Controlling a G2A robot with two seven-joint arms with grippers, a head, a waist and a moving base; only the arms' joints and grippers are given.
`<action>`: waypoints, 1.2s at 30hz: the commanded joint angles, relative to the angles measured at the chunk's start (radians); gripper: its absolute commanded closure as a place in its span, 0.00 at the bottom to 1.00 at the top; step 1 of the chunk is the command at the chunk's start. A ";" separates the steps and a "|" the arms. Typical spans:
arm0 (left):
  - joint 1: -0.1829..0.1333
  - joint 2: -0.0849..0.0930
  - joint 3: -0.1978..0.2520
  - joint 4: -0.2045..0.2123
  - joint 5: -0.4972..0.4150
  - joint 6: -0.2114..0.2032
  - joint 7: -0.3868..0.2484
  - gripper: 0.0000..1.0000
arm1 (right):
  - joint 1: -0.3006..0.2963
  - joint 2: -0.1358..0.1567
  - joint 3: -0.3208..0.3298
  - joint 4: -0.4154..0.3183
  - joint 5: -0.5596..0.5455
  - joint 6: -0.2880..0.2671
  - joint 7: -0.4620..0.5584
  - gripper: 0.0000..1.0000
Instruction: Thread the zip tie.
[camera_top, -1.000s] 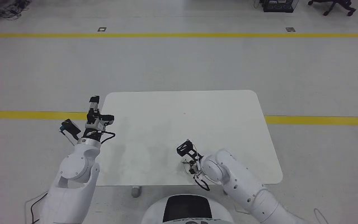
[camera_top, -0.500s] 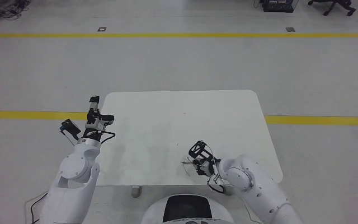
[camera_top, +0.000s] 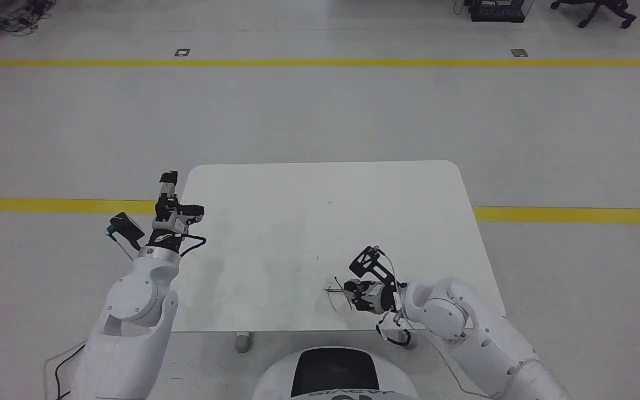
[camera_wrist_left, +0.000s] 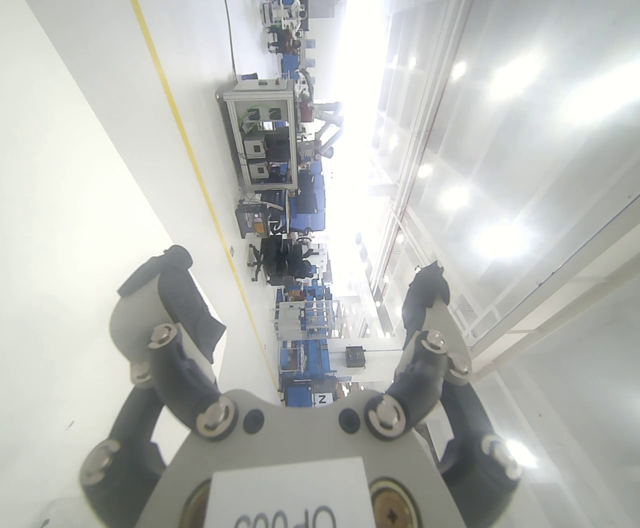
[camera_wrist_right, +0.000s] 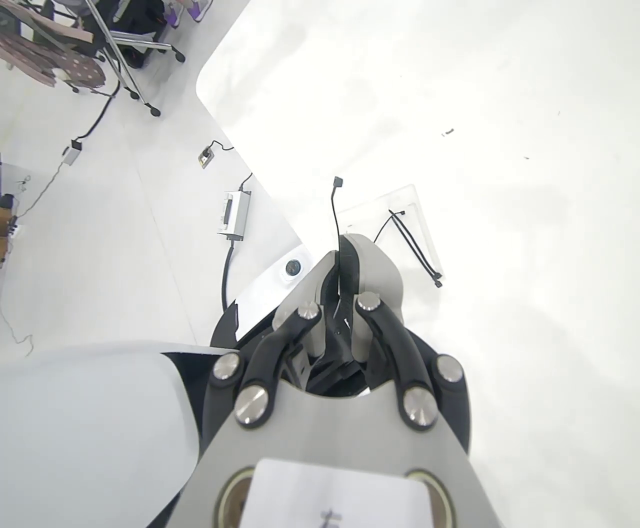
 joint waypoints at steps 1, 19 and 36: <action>0.000 0.000 0.000 0.000 0.000 0.000 0.000 0.00 | 0.000 0.002 0.000 0.001 0.004 0.000 -0.004 1.00; 0.000 0.000 0.000 0.000 0.000 0.000 0.000 0.00 | -0.063 0.042 0.061 -0.096 0.075 0.000 -0.087 1.00; 0.000 0.000 0.000 0.000 0.000 0.000 0.000 0.00 | -0.150 0.144 0.122 -0.252 0.302 0.000 -0.241 1.00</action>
